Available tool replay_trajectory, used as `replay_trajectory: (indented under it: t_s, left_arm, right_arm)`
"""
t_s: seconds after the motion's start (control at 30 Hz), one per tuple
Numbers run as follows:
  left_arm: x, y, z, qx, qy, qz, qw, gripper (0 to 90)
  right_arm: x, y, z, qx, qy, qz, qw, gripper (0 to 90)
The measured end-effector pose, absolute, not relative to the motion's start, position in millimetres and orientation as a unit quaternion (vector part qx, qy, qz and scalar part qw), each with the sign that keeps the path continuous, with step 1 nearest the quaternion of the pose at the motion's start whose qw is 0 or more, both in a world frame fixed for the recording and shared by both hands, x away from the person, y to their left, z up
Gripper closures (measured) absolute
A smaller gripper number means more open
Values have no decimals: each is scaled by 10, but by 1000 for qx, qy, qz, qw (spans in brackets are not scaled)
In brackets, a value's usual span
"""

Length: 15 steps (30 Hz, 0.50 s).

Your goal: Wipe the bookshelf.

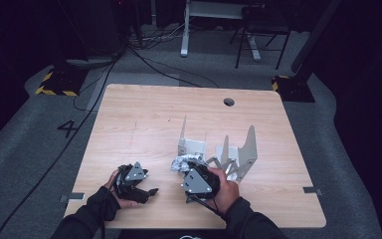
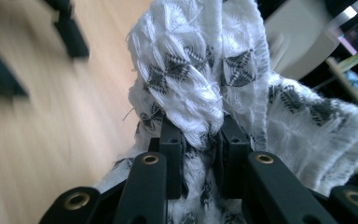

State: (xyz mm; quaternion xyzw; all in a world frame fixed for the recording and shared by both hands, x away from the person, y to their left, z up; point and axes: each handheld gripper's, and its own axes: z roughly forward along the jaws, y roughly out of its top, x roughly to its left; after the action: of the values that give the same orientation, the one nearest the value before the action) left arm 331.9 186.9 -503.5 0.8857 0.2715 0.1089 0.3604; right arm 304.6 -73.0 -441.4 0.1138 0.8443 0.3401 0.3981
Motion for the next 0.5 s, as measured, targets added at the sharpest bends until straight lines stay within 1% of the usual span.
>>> replay_trajectory:
  t_s: [0.1, 0.2, 0.33, 0.5]
  left_arm:
    - [3317, 1869, -5035, 886, 272, 109, 360, 210]
    - [3315, 1868, -5036, 885, 274, 106, 360, 210]
    - [3314, 1867, -5036, 885, 274, 105, 360, 210]
    - [3316, 1864, -5036, 885, 274, 106, 360, 208]
  right_arm:
    - [3045, -877, -4604, 115, 858, 315, 391, 763]
    - [3030, -1142, -4745, 129, 867, 299, 378, 763]
    - [2980, -1470, -4771, 142, 868, 287, 380, 763]
    - [2932, -1865, -4723, 184, 860, 300, 369, 763]
